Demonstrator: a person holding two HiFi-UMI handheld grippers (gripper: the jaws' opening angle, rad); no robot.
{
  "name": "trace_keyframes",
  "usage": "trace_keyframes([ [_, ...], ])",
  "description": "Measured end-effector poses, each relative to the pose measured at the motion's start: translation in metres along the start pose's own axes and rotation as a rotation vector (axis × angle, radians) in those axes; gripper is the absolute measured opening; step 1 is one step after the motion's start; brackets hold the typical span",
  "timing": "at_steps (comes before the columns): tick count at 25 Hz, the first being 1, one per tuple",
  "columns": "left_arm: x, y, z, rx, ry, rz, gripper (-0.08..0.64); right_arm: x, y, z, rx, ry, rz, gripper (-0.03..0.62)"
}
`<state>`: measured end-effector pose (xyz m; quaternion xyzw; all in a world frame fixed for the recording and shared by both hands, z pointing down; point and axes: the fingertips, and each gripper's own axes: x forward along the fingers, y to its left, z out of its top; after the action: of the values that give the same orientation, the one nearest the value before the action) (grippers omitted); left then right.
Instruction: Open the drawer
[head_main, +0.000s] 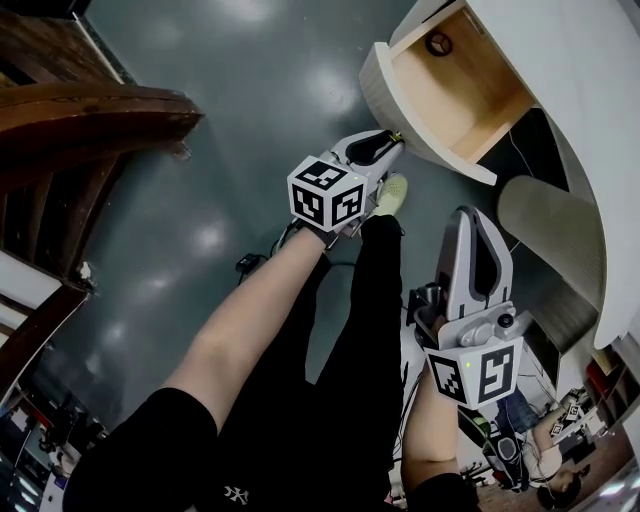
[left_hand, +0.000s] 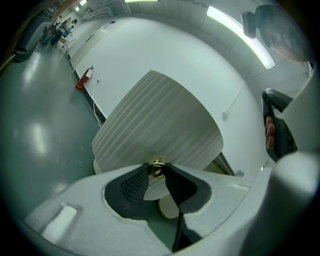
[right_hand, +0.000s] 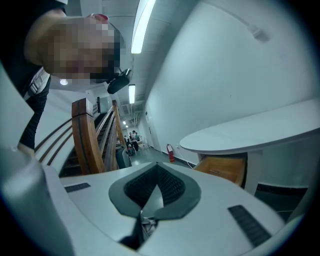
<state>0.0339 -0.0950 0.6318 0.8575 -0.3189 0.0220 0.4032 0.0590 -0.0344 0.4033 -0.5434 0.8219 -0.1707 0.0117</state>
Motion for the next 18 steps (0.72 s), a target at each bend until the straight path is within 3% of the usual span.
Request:
trace_keyframes([
  [18,-0.019,0.009,-0.004,0.026,0.074,0.018,0.132,0.0,0.027,0.002,-0.007,0.008,-0.002,0.014],
])
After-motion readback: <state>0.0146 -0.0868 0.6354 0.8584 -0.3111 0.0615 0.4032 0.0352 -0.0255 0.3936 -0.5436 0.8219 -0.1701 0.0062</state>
